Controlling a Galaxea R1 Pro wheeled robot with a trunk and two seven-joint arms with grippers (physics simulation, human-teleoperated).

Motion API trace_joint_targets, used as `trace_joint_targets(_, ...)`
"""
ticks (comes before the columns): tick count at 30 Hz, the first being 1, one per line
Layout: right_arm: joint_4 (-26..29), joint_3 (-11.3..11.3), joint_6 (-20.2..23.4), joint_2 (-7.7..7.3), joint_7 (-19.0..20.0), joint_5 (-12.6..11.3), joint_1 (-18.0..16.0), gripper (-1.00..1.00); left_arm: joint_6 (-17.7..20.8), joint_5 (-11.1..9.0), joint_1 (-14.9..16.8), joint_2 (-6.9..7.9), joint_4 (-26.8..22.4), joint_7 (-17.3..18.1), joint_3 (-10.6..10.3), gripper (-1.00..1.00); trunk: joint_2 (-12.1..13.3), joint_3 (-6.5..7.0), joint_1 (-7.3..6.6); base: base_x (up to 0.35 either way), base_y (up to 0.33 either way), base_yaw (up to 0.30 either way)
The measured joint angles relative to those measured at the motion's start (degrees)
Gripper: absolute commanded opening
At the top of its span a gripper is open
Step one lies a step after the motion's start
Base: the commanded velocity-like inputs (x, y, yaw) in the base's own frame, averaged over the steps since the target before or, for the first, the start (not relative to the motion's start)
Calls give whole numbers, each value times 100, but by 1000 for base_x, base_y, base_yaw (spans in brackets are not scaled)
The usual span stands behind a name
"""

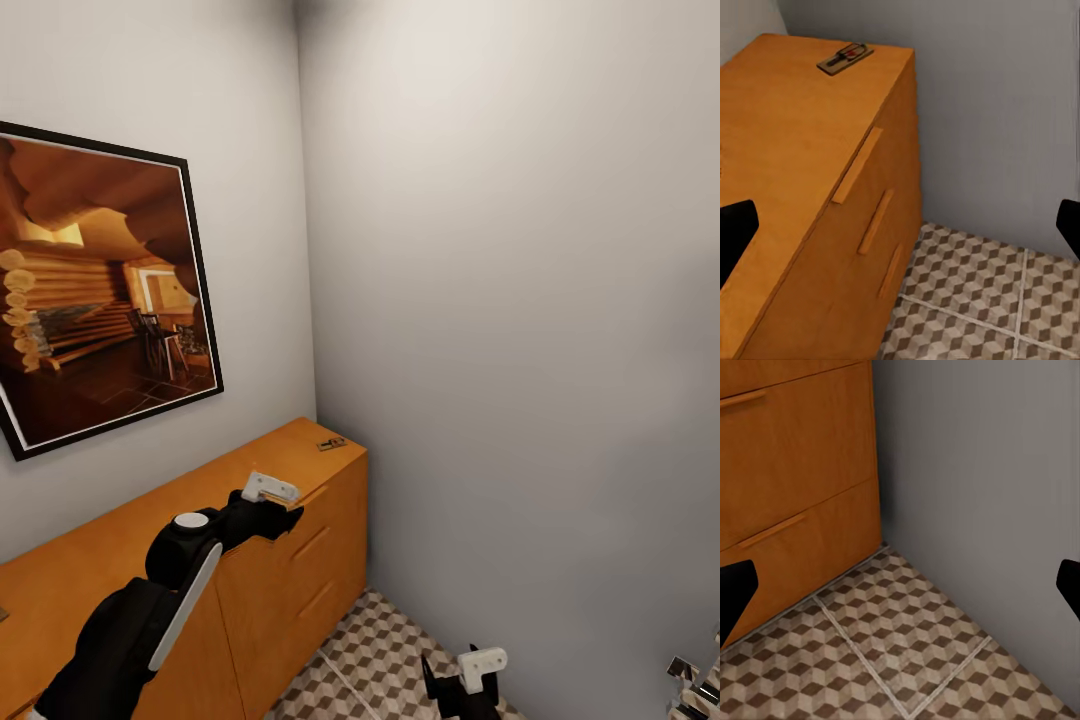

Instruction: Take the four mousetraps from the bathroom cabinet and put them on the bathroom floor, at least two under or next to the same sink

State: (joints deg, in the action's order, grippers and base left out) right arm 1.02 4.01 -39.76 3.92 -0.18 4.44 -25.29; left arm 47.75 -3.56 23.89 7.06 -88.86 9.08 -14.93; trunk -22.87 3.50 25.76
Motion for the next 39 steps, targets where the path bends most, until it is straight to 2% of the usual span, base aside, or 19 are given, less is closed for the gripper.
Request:
trace_joint_targets(4, 0, 0, 1, -27, -2, -1, 0, 100, -43, 5, 283, -5, -3, 88, 2, 100, 0, 0, 0, 0, 0, 0)
trace_joint_targets(9, 0, 0, 1, -66, -3, -1, 0, 100, -59, 4, 409, -7, -4, 135, 3, 100, 0, 0, 0, 0, 0, 0)
trace_joint_targets(13, 0, 2, 1, -105, -3, 0, 0, 100, -66, 4, 444, 20, -4, 353, 3, 100, 0, 0, 0, 0, 0, 0)
trace_joint_targets(15, 0, 2, 4, -116, -3, 0, 0, 100, -70, 5, 450, 114, -5, 603, 3, 100, 0, 0, 0, 0, 0, 0)
trace_joint_targets(17, 0, 2, 4, -123, -3, 0, 0, 100, -85, 6, 454, 315, -5, 1124, 3, 100, 0, 0, 0, 0, 0, 0)
trace_joint_targets(19, 0, 2, 3, -125, -3, 1, 0, 100, -97, 6, 455, 430, -5, 1427, 5, 100, 0, 0, 0, 0, 0, 0)
trace_joint_targets(20, 0, 3, 3, -126, -3, 1, 0, 100, -107, 11, 455, 556, -5, 1706, 12, 100, 0, 0, 0, 0, 0, 0)
trace_joint_targets(24, 0, 3, 3, -127, 1, 1, 0, 100, -124, 10, 456, 810, -4, 2125, 102, 100, 0, 0, 0, 0, 0, 0)
trace_joint_targets(26, 0, 3, 5, -127, 4, 1, 0, 100, -132, 12, 456, 980, 1, 2328, 278, 100, 0, 0, 0, 0, 0, 0)
trace_joint_targets(31, 0, 4, 7, -128, 6, 1, 0, 100, -137, 3, 456, 1201, 1, 2554, 483, 100, 0, 0, 0, 0, 0, 0)
trace_joint_targets(36, 0, 6, 9, -128, 6, 1, 0, 100, -424, 4, 457, 1551, 2, 3438, 669, 100, 0, 0, 0, 0, 0, 0)
trace_joint_targets(39, 0, 7, 9, -128, 6, 1, 0, 100, -591, 0, 456, 1678, 2, 3730, 738, 100, 0, 0, 0, 0, 0, 0)
